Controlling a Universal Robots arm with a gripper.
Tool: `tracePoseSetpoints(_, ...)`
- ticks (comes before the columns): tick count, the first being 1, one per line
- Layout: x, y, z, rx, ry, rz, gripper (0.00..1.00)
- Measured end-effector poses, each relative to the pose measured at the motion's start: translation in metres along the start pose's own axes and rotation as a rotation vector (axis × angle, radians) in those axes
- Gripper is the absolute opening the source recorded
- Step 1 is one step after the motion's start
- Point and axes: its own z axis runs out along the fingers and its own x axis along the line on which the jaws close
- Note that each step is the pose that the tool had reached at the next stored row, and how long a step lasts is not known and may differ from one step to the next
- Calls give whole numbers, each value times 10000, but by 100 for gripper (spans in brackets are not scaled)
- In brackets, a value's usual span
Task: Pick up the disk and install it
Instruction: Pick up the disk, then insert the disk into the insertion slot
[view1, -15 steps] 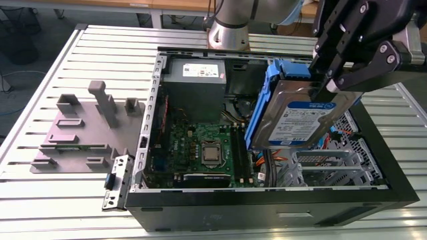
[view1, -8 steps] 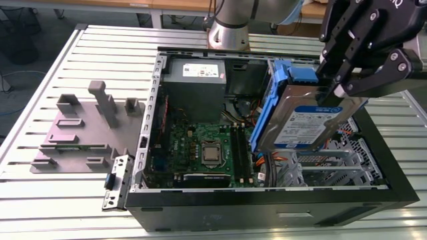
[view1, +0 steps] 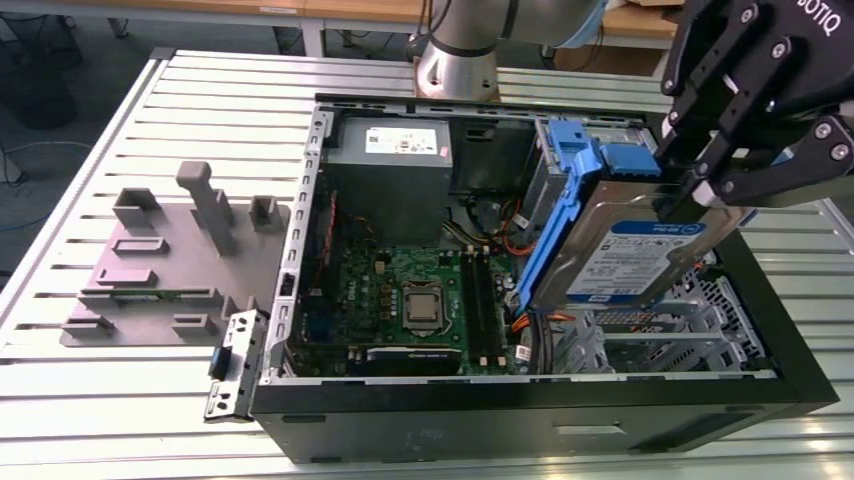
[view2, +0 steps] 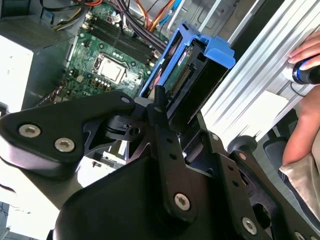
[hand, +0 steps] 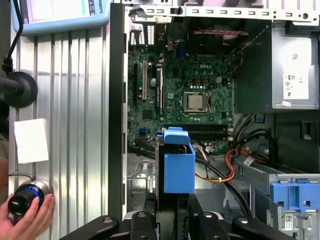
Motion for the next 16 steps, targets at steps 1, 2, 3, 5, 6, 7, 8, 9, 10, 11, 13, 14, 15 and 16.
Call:
tracePoseSetpoints(1,0,-12,1,-2,1,0,35)
tracePoseSetpoints(2,0,-19,2,-3,3,-1,35)
tracePoseSetpoints(3,0,-24,4,-3,2,-1,35)
tracePoseSetpoints(5,0,-38,6,-4,0,-1,35)
tracePoseSetpoints(6,0,-47,7,-5,-1,0,35)
tracePoseSetpoints(7,0,-60,8,-7,-2,-1,35)
tracePoseSetpoints(8,0,-81,9,-10,-3,0,35)
tracePoseSetpoints(9,-1,-106,10,-13,-3,0,35)
tracePoseSetpoints(10,-1,-129,10,-16,-1,0,35)
tracePoseSetpoints(11,-2,-152,11,-19,0,0,35)
tracePoseSetpoints(13,-2,-203,14,-25,-2,0,35)
tracePoseSetpoints(14,-3,-229,16,-29,-1,0,35)
tracePoseSetpoints(15,-3,-255,17,-31,0,0,35)
tracePoseSetpoints(16,-4,-285,20,-35,-1,0,35)
